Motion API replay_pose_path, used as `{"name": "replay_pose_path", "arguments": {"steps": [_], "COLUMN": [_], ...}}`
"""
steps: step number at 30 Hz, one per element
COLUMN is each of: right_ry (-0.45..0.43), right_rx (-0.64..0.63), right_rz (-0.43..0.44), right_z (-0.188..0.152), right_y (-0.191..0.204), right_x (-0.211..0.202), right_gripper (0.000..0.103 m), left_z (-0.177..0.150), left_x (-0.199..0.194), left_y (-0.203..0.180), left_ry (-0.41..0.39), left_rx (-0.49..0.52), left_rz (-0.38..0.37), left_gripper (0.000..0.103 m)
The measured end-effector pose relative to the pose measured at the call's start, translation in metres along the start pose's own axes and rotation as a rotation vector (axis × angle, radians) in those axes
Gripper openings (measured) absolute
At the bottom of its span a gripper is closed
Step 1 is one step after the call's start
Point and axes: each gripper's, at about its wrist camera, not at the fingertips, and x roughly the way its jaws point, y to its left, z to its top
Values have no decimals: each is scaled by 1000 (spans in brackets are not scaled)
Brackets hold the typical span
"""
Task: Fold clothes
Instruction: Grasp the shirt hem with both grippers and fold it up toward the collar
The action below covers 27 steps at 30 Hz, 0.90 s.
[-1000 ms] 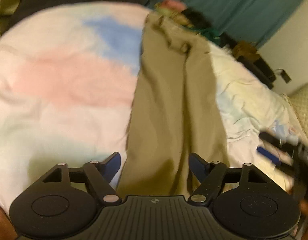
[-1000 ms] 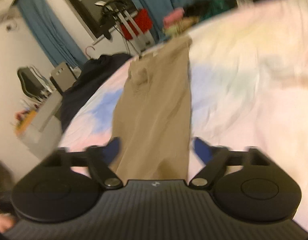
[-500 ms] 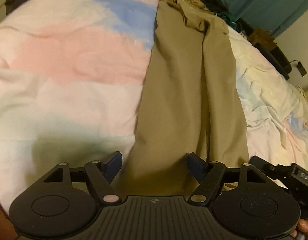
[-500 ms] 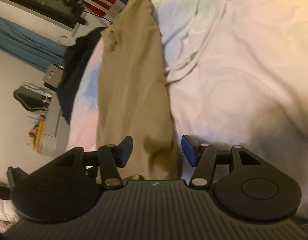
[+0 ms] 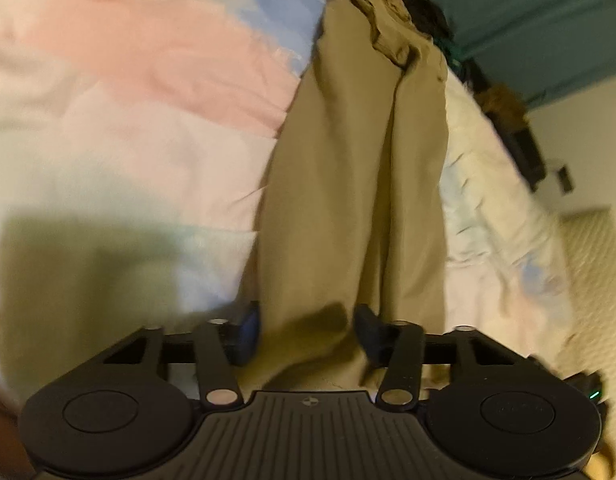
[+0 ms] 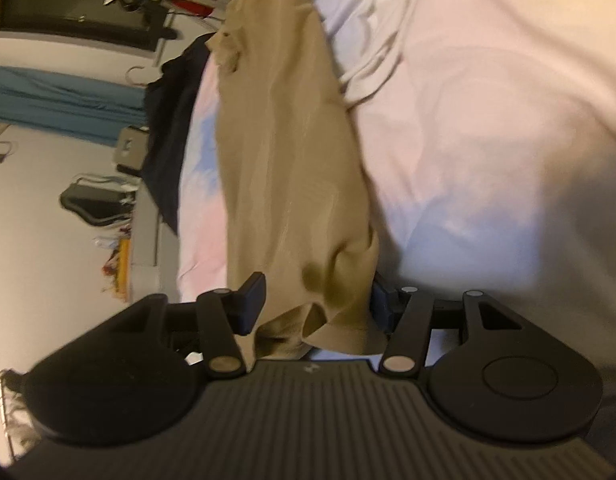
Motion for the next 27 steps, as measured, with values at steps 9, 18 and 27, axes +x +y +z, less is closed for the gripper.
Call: {"name": "replay_pose_path", "arguments": {"steps": [9,18,27], "right_ry": [6,21,-22], "right_rx": [-56,-74,-223], "right_rz": [-127,-88,-42], "right_z": [-6,-8,-3], "right_y": [6,7,42], "right_x": [5,14,-14], "right_gripper": [29,30,7], "left_z": [1,-2,4], "left_x": [11,21,0], "left_y": [5,-10,-17], "left_ry": [38,86,22], "left_rx": [-27,49,83], "left_rz": [73,118,27], "left_gripper": [55,45,7]}}
